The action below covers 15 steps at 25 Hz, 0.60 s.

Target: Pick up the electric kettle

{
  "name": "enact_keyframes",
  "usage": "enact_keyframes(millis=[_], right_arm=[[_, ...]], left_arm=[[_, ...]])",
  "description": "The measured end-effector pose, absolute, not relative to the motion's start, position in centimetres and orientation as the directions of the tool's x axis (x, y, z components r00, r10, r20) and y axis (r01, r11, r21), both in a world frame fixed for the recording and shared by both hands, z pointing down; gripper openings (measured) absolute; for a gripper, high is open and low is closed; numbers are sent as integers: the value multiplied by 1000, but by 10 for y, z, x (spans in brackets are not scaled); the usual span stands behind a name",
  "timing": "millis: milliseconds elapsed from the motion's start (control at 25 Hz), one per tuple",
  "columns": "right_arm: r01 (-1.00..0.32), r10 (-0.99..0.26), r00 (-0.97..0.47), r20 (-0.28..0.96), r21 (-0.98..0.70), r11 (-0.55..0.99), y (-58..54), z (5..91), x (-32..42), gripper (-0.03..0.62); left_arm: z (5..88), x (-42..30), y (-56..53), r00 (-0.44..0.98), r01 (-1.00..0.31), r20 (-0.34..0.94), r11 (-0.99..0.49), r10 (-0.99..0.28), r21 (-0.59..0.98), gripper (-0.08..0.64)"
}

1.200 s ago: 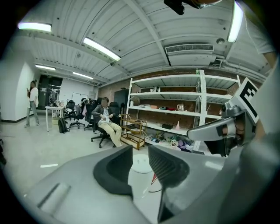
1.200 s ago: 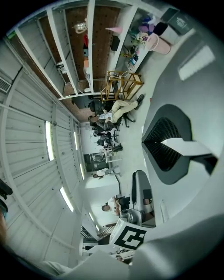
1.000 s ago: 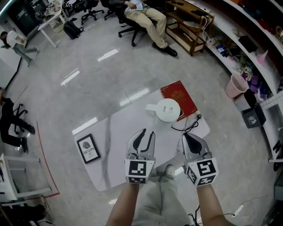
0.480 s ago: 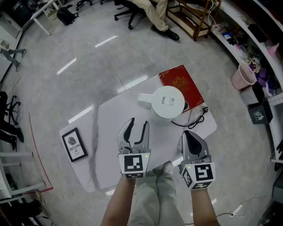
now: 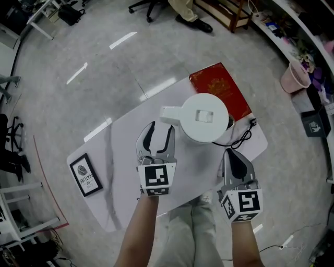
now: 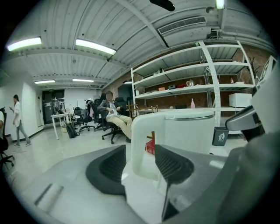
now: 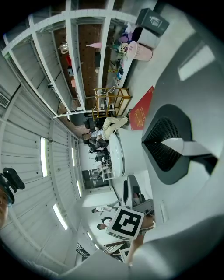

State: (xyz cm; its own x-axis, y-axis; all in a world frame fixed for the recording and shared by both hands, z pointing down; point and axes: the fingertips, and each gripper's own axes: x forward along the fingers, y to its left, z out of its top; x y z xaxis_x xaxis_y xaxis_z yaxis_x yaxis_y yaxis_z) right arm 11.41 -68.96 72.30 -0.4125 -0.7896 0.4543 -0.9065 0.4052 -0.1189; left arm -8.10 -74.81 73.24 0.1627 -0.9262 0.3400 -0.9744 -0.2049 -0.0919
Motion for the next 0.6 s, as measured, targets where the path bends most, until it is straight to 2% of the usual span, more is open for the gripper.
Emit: enact_keyframes(millis=[280, 600], right_arm=[[-917, -798, -388, 460, -106, 385, -712, 738, 115, 23], [-927, -806, -364, 466, -97, 362, -730, 746, 124, 23]], left_arm=[[744, -79, -787, 204, -965, 315, -245, -927, -94, 193], [744, -82, -817, 198, -974, 275, -221, -941, -56, 192]])
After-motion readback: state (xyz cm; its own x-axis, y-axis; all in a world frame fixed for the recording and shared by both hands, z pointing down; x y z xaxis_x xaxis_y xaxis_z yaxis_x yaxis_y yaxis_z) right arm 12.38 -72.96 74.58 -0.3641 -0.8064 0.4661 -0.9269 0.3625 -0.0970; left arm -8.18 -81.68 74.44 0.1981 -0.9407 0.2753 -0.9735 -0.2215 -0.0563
